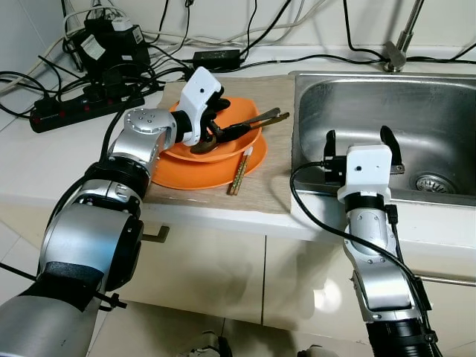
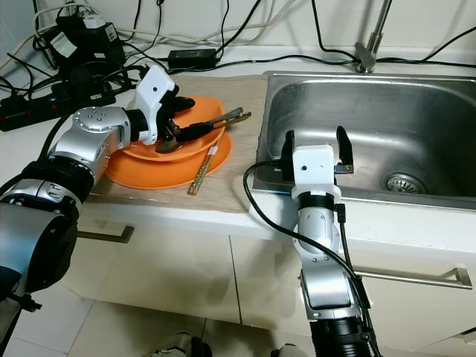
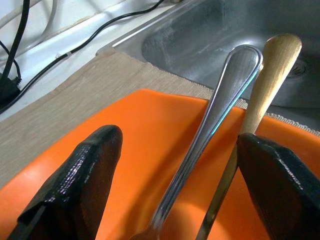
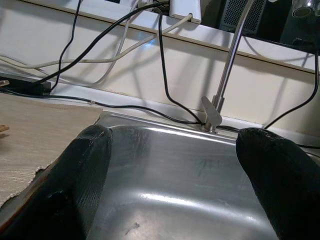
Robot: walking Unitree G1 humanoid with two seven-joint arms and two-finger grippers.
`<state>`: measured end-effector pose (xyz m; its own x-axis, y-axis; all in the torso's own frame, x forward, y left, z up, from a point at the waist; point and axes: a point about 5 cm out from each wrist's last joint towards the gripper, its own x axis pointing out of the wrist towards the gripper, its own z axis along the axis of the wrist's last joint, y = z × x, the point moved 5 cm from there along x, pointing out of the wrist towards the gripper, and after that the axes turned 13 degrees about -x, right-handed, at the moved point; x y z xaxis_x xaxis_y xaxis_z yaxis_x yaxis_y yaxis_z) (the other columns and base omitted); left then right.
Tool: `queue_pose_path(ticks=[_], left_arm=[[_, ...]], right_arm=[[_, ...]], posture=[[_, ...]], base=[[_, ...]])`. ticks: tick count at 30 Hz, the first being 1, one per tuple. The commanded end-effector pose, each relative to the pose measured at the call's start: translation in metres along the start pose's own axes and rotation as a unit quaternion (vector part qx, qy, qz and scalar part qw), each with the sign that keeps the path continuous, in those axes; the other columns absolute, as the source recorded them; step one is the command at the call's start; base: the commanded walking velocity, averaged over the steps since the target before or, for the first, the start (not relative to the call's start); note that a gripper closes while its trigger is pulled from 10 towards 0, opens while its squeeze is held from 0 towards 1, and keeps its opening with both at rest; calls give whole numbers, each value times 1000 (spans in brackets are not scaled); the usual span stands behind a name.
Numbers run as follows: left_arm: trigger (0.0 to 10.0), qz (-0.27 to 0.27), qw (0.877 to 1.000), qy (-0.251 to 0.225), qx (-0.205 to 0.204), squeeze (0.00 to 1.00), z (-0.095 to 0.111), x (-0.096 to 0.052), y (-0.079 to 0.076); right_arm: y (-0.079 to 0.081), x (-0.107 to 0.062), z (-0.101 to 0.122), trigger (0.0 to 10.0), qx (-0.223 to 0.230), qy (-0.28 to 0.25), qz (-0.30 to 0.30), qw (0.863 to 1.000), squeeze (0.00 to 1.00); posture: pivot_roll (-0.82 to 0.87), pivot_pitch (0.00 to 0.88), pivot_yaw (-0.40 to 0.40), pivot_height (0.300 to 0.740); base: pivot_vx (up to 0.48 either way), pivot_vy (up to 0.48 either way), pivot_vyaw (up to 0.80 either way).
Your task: Kitchen organization
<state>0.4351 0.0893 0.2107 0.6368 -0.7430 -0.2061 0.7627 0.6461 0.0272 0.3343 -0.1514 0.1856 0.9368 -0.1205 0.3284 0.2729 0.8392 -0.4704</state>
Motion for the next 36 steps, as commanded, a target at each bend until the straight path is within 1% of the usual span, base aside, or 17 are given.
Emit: queue_pose_path(ticks=[1,15,16,17,24,27,28,34,35,36], left_arm=[[10000,5,1000,7,10,0,2,0,1],[10000,4,1000,13,17,0,-1,1,1],[10000,5,1000,13,16,835,-1,0,1],[10000,6,1000,14,15,1000,-1,0,2],[10000,4,1000,14,10,1000,-2,-1,2],[10000,12,1000,16,12,1000,-3,-1,4],[10000,17,1000,19,13,0,-4,-2,5],[10000,24,999,19,11,0,-6,-4,8],[4196,25,999,19,10,0,-6,-4,9],[4196,26,999,19,10,0,-6,-4,9]], right_arm=[[0,-1,3,10000,1,0,3,1000,0],[1,-1,3,10000,-1,0,6,1000,0],[1,-1,3,10000,-1,0,6,1000,0],[1,-1,3,10000,-1,0,6,1000,0],[2,-1,3,10000,-1,-1,8,1000,0],[2,-1,3,10000,-1,-1,10,1000,0],[2,-1,3,10000,-2,-1,11,1000,0],[2,-1,3,10000,-3,-2,12,1000,0],[2,-1,3,10000,-4,-2,12,1000,0],[2,-1,3,10000,-4,-2,13,1000,0]], posture=[[-115,33,118,707],[-114,35,113,707],[-114,35,113,707],[-113,35,112,707],[-111,36,108,707],[-111,37,107,707],[-111,37,106,707],[-113,38,104,707],[-113,38,104,707],[-114,38,103,707]], base=[[0,0,0],[0,0,0],[0,0,0],[0,0,0],[0,0,0],[0,0,0],[0,0,0],[0,0,0],[0,0,0],[0,0,0]])
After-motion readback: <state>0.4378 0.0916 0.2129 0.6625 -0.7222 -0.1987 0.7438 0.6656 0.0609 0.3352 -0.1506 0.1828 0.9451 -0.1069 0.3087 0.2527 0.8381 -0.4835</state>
